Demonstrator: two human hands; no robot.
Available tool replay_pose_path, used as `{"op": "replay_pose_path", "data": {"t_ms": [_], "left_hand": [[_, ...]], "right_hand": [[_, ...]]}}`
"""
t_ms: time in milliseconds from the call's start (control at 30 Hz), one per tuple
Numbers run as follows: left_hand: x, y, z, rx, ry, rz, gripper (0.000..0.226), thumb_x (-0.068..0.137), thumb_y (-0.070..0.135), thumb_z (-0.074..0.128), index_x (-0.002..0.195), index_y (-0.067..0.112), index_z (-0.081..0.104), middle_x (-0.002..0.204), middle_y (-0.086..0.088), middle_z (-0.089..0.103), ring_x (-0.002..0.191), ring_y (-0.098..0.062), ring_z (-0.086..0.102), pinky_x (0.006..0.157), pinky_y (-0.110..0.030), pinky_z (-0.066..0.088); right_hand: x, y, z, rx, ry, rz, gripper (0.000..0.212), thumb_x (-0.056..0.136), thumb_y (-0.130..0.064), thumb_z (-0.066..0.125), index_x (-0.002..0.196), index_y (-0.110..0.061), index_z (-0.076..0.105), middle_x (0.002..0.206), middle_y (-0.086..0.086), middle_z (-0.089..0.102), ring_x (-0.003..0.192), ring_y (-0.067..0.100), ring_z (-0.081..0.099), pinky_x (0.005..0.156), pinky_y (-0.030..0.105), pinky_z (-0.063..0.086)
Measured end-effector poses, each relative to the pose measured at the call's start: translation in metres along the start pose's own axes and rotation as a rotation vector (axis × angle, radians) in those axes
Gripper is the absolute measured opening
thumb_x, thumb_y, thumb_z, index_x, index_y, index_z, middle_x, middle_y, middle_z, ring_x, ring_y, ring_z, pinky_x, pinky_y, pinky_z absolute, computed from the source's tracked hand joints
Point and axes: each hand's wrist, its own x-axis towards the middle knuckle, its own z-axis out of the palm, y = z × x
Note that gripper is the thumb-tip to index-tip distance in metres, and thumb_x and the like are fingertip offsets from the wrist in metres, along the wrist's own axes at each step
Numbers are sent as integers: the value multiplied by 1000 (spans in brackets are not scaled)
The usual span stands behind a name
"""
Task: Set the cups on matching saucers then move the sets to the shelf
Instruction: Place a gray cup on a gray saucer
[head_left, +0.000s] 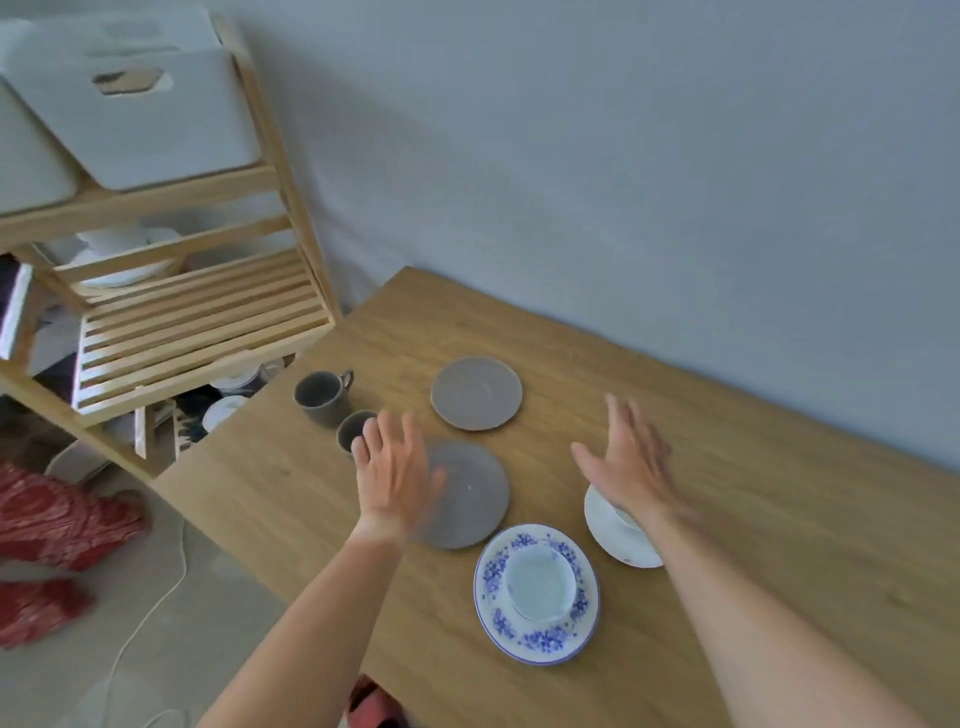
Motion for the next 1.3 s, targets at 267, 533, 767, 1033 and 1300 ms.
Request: {"op": "replay_pose_path", "data": {"t_ms": [267, 533, 767, 1033, 1300], "left_hand": [[34, -62, 4, -62, -86, -183, 89, 78, 52, 70, 143, 7, 28, 129, -15, 51, 117, -34, 52, 97, -44, 41], [51, -75, 15, -277, -155, -102, 76, 70, 53, 77, 126, 12, 45, 116, -11, 51, 103, -34, 59, 86, -44, 50], [45, -77, 20, -450, -105, 232, 75, 65, 52, 76, 127, 20, 49, 113, -6, 52, 95, -27, 59, 79, -42, 55], [45, -65, 29, -465, -196, 393, 77, 64, 50, 72, 132, 22, 50, 119, -3, 54, 106, -23, 57, 86, -37, 52], [56, -71, 27, -473, -219, 547, 81, 62, 50, 74, 134, 27, 45, 121, 0, 54, 108, -19, 56, 88, -35, 51]], "right_hand": [[-20, -86, 79, -178, -449, -112, 109, 67, -58, 76, 155, -27, 20, 149, 9, 27, 136, 34, 28, 112, 44, 29], [-21, -95, 103, -256, -408, -53, 117, 56, -70, 76, 152, -25, 25, 137, 9, 30, 128, 34, 35, 110, 44, 32], [-23, -107, 111, -250, -364, -36, 116, 61, -78, 67, 153, -23, 22, 135, 9, 33, 125, 34, 38, 106, 42, 33], [-21, -119, 119, -230, -311, -35, 120, 52, -82, 67, 149, -21, 29, 134, 6, 41, 124, 30, 43, 101, 42, 37], [-18, -120, 120, -203, -280, -40, 122, 48, -79, 72, 147, -23, 29, 136, 4, 44, 125, 28, 44, 103, 41, 38]]}}
